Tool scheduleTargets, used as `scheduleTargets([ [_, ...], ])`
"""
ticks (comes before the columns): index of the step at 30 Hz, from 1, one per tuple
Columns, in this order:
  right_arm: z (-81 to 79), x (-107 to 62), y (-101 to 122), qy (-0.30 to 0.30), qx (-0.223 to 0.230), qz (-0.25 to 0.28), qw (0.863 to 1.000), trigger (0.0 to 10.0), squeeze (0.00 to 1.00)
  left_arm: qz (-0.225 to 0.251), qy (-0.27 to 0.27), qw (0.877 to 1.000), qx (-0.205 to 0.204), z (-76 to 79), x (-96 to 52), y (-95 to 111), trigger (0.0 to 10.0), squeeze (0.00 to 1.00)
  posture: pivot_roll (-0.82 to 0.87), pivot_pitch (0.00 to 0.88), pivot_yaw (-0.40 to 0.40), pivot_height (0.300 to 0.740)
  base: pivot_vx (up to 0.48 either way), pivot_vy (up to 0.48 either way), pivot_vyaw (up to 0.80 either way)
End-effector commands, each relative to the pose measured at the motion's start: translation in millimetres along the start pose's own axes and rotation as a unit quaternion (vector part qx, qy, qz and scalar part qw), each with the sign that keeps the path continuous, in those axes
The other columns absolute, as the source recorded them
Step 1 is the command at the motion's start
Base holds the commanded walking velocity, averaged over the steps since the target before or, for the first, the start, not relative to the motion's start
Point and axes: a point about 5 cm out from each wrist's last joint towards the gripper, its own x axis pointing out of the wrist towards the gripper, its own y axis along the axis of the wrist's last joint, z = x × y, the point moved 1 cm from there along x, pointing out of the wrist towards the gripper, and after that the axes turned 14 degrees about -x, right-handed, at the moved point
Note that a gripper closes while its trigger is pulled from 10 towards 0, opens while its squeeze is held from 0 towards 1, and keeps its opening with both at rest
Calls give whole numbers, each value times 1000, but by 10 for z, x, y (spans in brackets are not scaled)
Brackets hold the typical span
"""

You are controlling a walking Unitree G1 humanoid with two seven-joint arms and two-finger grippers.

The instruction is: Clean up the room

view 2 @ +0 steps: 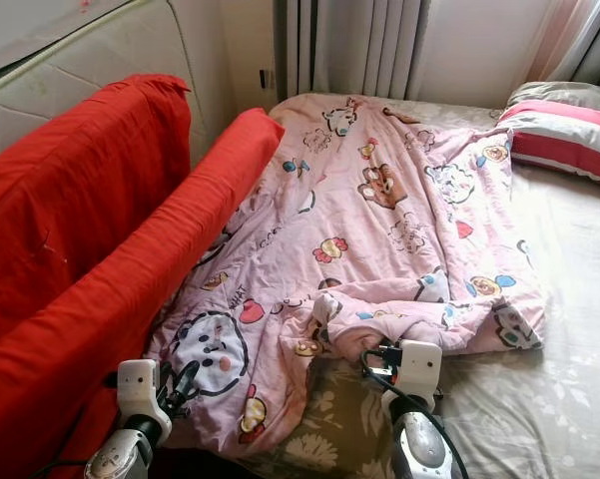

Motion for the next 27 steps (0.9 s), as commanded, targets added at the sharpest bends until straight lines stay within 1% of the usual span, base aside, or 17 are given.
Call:
scheduleTargets([
  [1, 4, -30, -27, -4, 5, -6, 1000, 10000, 0, -8, 2, 1000, 11, -38, -38, -42, 10000, 0, -5, 211, -4, 740, 0, 0, 0],
  [7, 12, -32, -35, -5, 4, -9, 1000, 10000, 0, -7, 0, 1000, 11, -32, -36, -40, 10000, 0, -6, 210, -5, 740, 0, 0, 0],
  [12, 15, -31, -37, -5, 3, -10, 1000, 10000, 0, -7, -1, 1000, 10, -22, -34, -41, 10000, 0, -6, 210, -5, 740, 0, -331, 0],
  [27, 24, -26, -40, -4, 1, -11, 1000, 10000, 0, -2, -3, 1000, 3, -15, -31, -34, 10000, 0, -7, 192, -3, 740, 0, 0, 0],
])
